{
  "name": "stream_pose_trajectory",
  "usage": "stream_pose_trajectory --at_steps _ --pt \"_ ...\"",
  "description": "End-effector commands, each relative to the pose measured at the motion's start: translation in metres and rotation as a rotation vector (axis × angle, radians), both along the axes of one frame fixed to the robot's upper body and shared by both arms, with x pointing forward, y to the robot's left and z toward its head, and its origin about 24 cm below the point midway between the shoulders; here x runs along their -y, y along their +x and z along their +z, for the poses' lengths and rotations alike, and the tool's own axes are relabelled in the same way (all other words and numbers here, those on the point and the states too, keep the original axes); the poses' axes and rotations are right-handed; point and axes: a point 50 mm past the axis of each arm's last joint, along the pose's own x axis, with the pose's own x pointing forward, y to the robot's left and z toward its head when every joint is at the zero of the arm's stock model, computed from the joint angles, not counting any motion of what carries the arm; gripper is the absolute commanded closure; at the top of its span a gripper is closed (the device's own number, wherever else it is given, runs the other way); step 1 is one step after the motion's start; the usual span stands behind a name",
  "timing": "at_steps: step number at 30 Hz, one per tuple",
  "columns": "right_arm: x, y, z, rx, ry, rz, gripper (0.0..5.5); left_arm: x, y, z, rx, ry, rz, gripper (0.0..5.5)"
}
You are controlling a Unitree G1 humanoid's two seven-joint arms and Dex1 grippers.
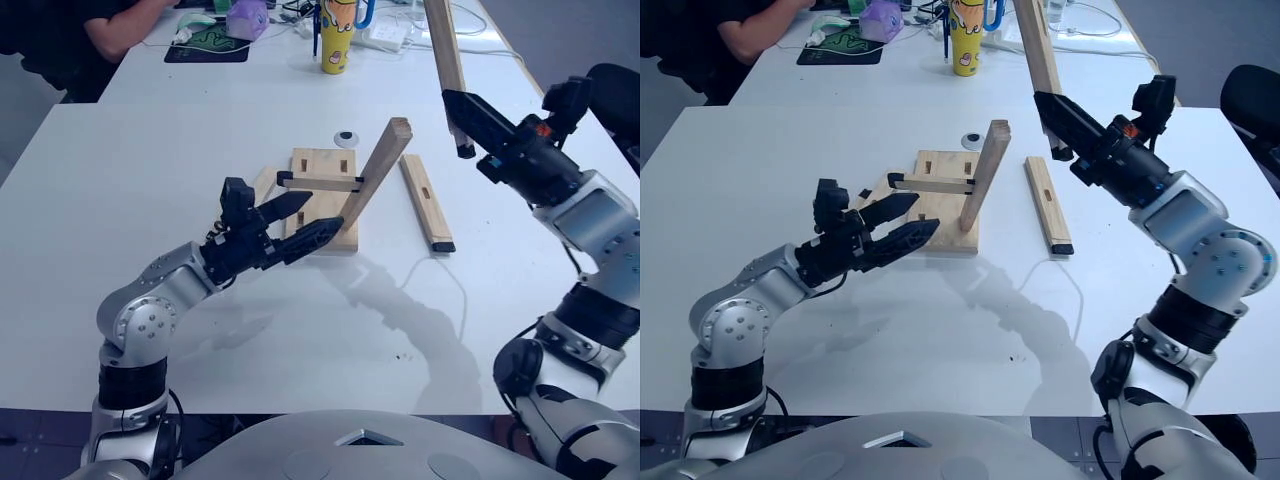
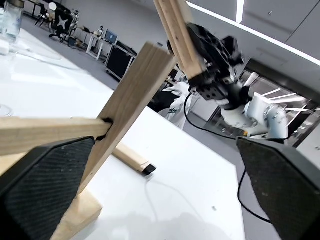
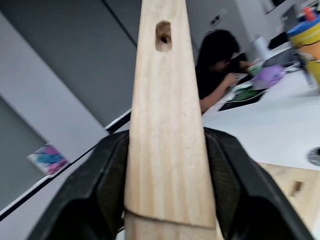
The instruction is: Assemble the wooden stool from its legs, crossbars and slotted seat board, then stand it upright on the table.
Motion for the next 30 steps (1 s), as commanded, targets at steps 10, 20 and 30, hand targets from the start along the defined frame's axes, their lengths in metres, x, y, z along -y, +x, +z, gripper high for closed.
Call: stream_pose_trajectory --at_steps 10,20,30 --pt "-0.02 -0.052 -0.017 -0.117 -0.059 0.558 3.43 -0.009 -0.007 0.066 -0.05 -0.268 -0.334 0.27" --pt "-0.027 -0.058 -0.027 -0.125 -0.095 0.615 3.43 -0.007 -0.003 0.056 -0.106 -0.169 -0.341 0.27" --pt "-0.028 -0.061 -0.038 -0.138 -0.158 0.622 3.43 -0.005 -0.004 0.059 -0.097 -0.175 -0.366 0.27"
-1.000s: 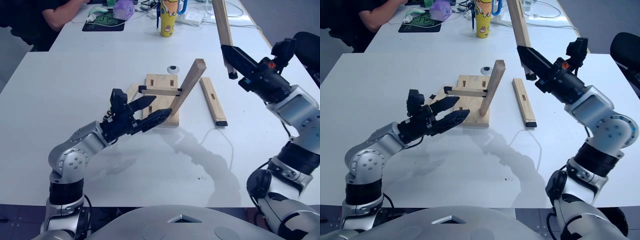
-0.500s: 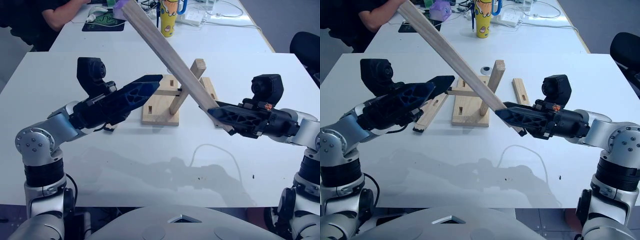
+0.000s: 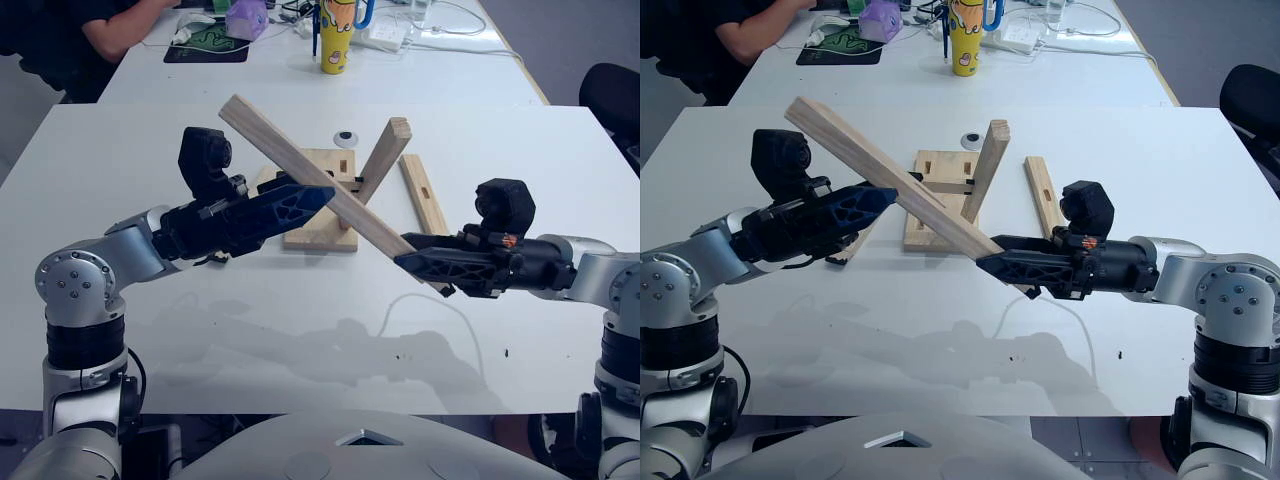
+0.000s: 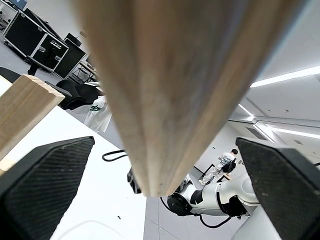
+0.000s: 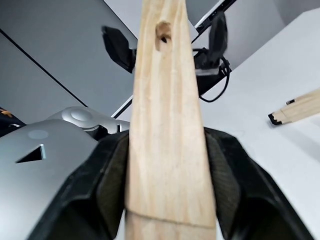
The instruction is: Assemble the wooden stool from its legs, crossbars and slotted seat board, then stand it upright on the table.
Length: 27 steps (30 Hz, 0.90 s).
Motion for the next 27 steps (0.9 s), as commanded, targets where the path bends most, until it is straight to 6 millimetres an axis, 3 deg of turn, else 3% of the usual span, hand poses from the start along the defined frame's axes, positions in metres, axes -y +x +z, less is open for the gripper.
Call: stream_pose_trajectory --at_steps 1,21,27 --pt "0.0 0.0 0.003 0.034 -0.008 0.013 3.43 0.0 0.0 0.003 0.017 0.021 -0.011 0.27" --pt "0.008 0.001 -0.003 0.006 -0.02 0.02 3.43 -0.009 0.005 0.001 0.009 0.023 0.014 3.33" --pt "0.011 0.0 -0.006 -0.001 -0.036 0.026 3.43 -0.01 0.004 0.001 0.012 0.023 0.023 3.41"
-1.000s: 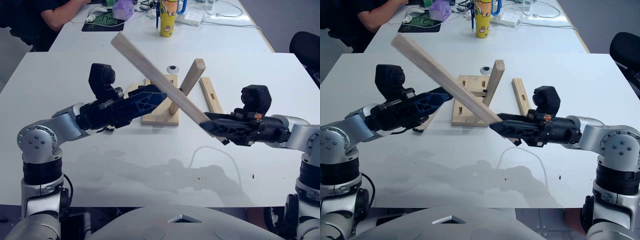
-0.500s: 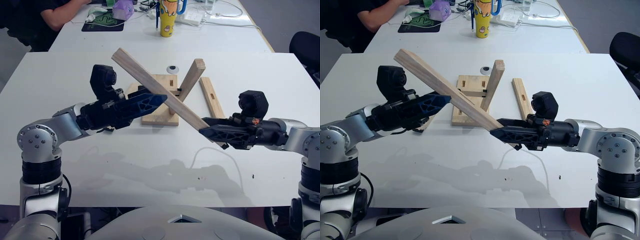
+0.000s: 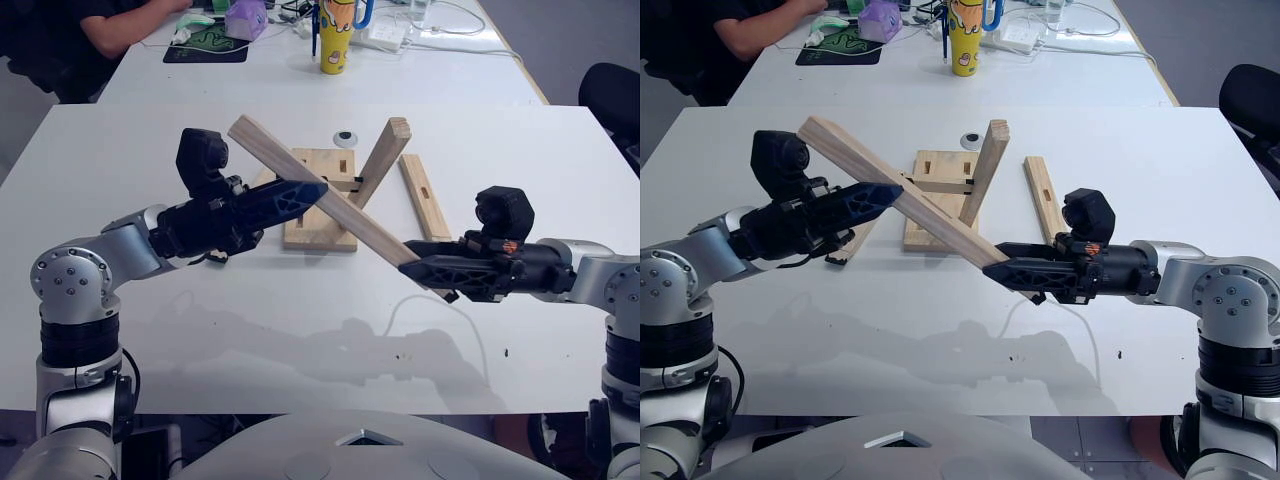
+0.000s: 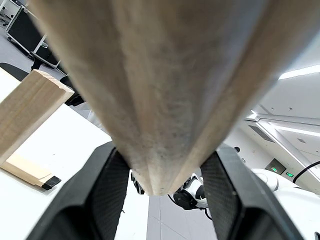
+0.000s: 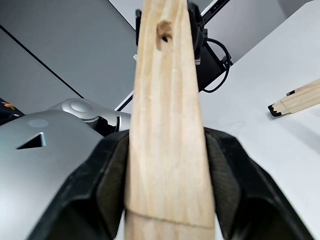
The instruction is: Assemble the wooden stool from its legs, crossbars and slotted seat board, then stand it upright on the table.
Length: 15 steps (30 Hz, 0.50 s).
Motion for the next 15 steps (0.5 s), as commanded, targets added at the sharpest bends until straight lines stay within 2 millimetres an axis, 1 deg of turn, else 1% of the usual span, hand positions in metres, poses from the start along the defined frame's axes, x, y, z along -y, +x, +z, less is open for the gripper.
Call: stream_pose_trajectory --at_steps 1,5,6,7,9,13,15 --pt "0.005 0.0 -0.002 -0.006 -0.026 0.0 3.43 -0.004 0.001 0.004 0.018 -0.002 0.018 3.41" --pt "0.007 0.004 -0.005 0.006 -0.051 -0.032 3.43 -0.005 0.001 0.002 0.022 0.012 0.025 3.41" --pt "0.008 0.005 -0.006 0.008 -0.063 -0.045 3.06 -0.005 0.001 0.002 0.023 0.015 0.027 3.41" --pt "0.009 0.006 -0.008 -0.001 -0.063 -0.053 2.98 -0.006 0.001 0.001 0.023 0.021 0.032 3.41" --pt "0.012 0.005 -0.008 -0.017 -0.053 -0.053 2.64 -0.009 0.002 0.0 0.024 0.031 0.04 3.44" --pt "0.023 0.002 -0.009 -0.031 -0.053 -0.085 2.09 -0.023 0.004 0.001 0.039 0.066 0.083 3.46" --pt "0.031 0.003 -0.014 -0.044 -0.085 -0.137 1.8 -0.033 0.004 0.002 0.049 0.093 0.114 3.46"
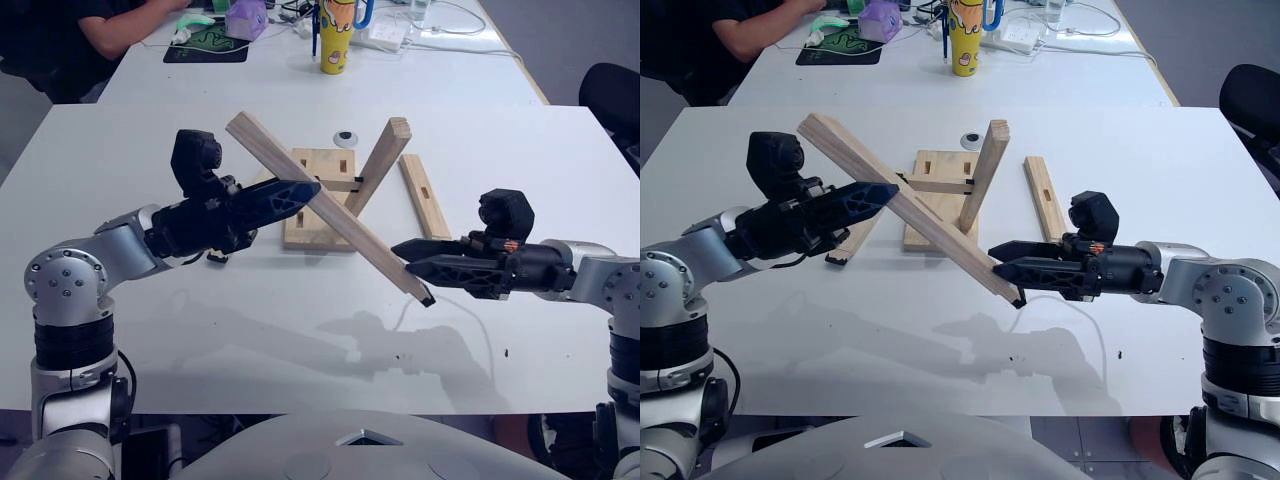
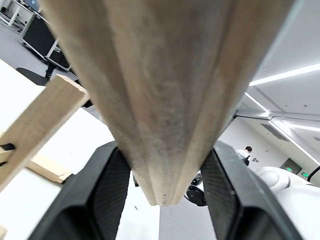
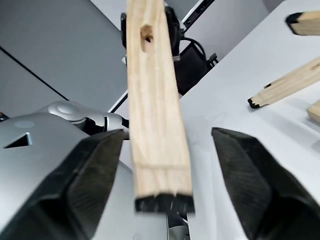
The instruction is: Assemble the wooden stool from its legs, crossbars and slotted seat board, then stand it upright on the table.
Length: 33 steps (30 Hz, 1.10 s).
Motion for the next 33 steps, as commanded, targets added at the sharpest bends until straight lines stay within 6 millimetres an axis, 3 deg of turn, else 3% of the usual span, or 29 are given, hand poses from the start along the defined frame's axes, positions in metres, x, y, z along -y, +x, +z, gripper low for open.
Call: stream_pose_trajectory --at_steps 1,3,5,8,12,15,19,24,31,33 --pt "0.019 0.002 -0.014 0.007 -0.132 -0.132 1.61 -0.026 0.002 0.003 0.023 0.072 0.082 3.46" --pt "0.021 0.012 -0.036 0.062 -0.302 -0.255 1.4 -0.042 0.001 0.004 0.031 0.114 0.134 3.46" --pt "0.004 0.02 -0.06 0.154 -0.436 -0.342 1.4 -0.059 0.001 0.006 0.041 0.163 0.186 3.46" --pt "-0.032 0.025 -0.086 0.27 -0.484 -0.473 1.4 -0.077 0.002 0.013 0.071 0.218 0.227 3.46" --pt "-0.059 0.031 -0.106 0.432 -0.56 -0.624 1.4 -0.092 0.008 0.022 0.106 0.273 0.257 3.46" --pt "-0.066 0.037 -0.112 0.537 -0.621 -0.704 1.4 -0.096 0.011 0.023 0.118 0.286 0.255 3.46" --pt "-0.075 0.039 -0.119 0.413 -0.561 -0.84 1.4 -0.095 0.011 0.019 0.117 0.284 0.248 3.46" --pt "-0.091 0.047 -0.114 0.252 -0.424 -0.98 1.4 -0.089 0.013 0.013 0.11 0.263 0.238 3.46" --pt "-0.094 0.053 -0.109 0.279 -0.483 -1.088 1.4 -0.085 0.014 0.008 0.101 0.251 0.224 3.46" --pt "-0.096 0.053 -0.111 0.243 -0.478 -1.105 1.71 -0.083 0.015 0.007 0.099 0.248 0.22 3.46"
